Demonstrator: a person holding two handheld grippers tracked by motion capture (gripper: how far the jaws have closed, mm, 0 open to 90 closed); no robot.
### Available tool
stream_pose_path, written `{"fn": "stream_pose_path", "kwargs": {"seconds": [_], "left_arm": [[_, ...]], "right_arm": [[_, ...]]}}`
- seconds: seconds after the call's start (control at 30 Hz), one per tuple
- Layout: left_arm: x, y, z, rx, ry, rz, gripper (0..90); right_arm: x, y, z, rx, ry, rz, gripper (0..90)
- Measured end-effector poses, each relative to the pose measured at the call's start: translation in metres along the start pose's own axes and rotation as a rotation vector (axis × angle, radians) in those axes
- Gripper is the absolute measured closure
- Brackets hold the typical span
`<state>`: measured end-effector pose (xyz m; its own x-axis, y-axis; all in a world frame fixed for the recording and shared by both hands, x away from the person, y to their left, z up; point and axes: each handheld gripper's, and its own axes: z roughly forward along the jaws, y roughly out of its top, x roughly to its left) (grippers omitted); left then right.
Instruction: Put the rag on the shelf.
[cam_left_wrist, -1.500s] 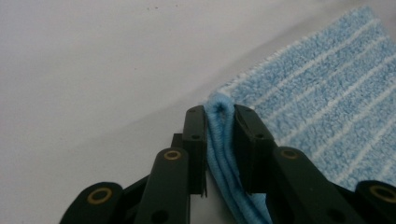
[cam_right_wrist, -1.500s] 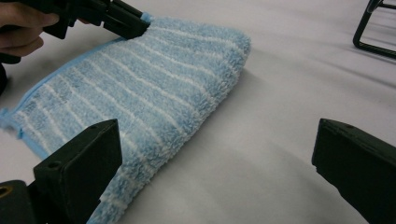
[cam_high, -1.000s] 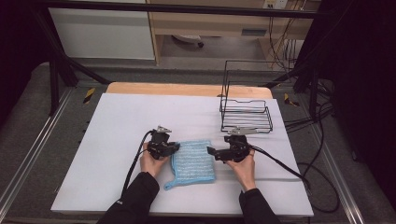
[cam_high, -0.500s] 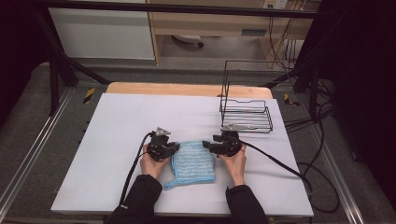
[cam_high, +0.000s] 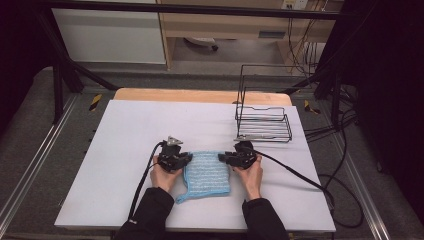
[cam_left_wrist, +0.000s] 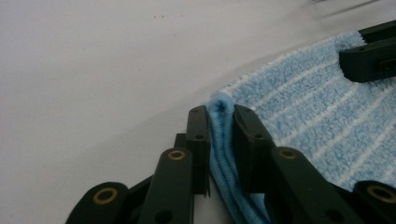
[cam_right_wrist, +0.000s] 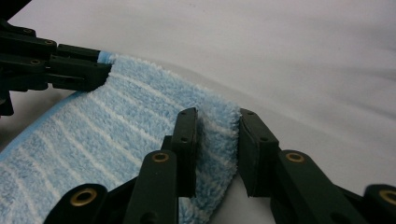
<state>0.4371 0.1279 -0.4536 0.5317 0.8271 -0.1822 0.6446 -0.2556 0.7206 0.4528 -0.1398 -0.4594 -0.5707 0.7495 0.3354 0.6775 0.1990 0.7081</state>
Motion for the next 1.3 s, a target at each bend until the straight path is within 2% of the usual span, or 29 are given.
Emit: {"fn": "stream_pose_path", "kwargs": {"seconds": [0.13, 0.4, 0.6, 0.9, 0.97, 1.23, 1.3], "left_arm": [[0.001, 0.001, -0.001, 0.005, -0.004, -0.013, 77.1], [0.008, 0.0, -0.002, -0.017, -0.05, -0.073, 80.3], [0.008, -0.001, -0.007, -0.046, -0.063, -0.073, 81.0], [0.003, 0.0, -0.024, -0.131, -0.087, -0.068, 81.1], [0.001, -0.001, -0.029, -0.152, -0.09, -0.065, 81.1], [-0.01, 0.0, -0.049, -0.232, -0.09, -0.041, 81.2], [-0.013, 0.001, -0.054, -0.252, -0.094, -0.035, 81.2]], "right_arm": [[0.002, -0.001, 0.0, 0.005, 0.0, 0.019, 75.8], [0.002, 0.0, -0.003, -0.006, 0.007, 0.031, 81.4], [0.006, 0.001, -0.01, -0.029, 0.007, 0.025, 81.9], [0.015, 0.001, -0.026, -0.1, 0.017, 0.006, 81.9], [0.018, 0.001, -0.033, -0.137, 0.024, -0.002, 81.9], [0.027, -0.003, -0.044, -0.21, 0.022, -0.023, 81.9], [0.031, -0.004, -0.052, -0.257, 0.025, -0.026, 82.0]]}}
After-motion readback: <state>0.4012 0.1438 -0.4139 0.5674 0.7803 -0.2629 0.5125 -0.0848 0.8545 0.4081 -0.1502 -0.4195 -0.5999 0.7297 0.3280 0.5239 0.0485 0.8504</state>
